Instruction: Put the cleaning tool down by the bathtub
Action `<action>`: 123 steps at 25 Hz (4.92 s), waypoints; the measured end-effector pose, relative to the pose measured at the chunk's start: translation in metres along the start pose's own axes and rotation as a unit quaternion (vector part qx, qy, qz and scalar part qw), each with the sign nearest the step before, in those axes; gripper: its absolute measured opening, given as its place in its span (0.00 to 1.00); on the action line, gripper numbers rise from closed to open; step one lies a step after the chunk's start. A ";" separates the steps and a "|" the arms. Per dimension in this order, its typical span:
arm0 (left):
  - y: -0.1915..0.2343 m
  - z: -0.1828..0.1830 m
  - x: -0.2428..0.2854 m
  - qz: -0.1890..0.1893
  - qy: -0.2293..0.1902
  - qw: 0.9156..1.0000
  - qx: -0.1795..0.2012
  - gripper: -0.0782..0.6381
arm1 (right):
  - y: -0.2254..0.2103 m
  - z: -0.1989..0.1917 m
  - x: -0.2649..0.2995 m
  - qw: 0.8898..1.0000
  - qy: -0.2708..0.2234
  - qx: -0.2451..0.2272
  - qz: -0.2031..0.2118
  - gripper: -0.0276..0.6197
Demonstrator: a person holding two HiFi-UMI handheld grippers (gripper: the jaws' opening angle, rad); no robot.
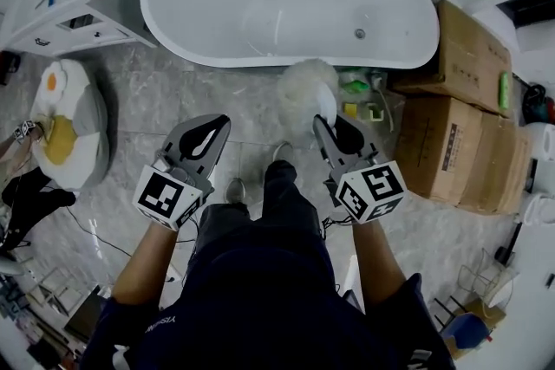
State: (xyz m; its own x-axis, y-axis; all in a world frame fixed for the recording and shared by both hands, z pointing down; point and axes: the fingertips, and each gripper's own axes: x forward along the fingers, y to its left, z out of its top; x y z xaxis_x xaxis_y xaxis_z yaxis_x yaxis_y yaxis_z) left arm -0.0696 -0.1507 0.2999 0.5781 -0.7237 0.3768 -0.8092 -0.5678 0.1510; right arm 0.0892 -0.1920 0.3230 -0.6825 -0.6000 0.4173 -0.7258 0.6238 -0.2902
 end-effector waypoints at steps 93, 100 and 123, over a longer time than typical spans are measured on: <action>0.129 -0.593 0.283 -0.045 0.124 0.991 0.003 0.16 | -0.230 -0.713 0.426 0.951 0.300 -0.064 -0.024 0.19; 0.132 -0.594 0.279 -0.041 0.121 0.992 -0.002 0.16 | -0.227 -0.718 0.428 0.949 0.306 -0.067 -0.027 0.23; 0.139 -0.567 0.279 -0.028 0.107 0.994 0.017 0.16 | -0.227 -0.647 0.400 0.975 0.213 -0.054 -0.015 0.40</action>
State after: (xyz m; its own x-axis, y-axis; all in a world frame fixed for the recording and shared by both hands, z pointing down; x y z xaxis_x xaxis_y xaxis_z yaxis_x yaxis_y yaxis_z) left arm -0.0804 -0.2093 0.9439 0.5845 -0.5927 0.5541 -0.7699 -0.6207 0.1481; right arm 0.0363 -0.2494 1.1126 -0.5468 -0.3702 0.7510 -0.7155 0.6724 -0.1895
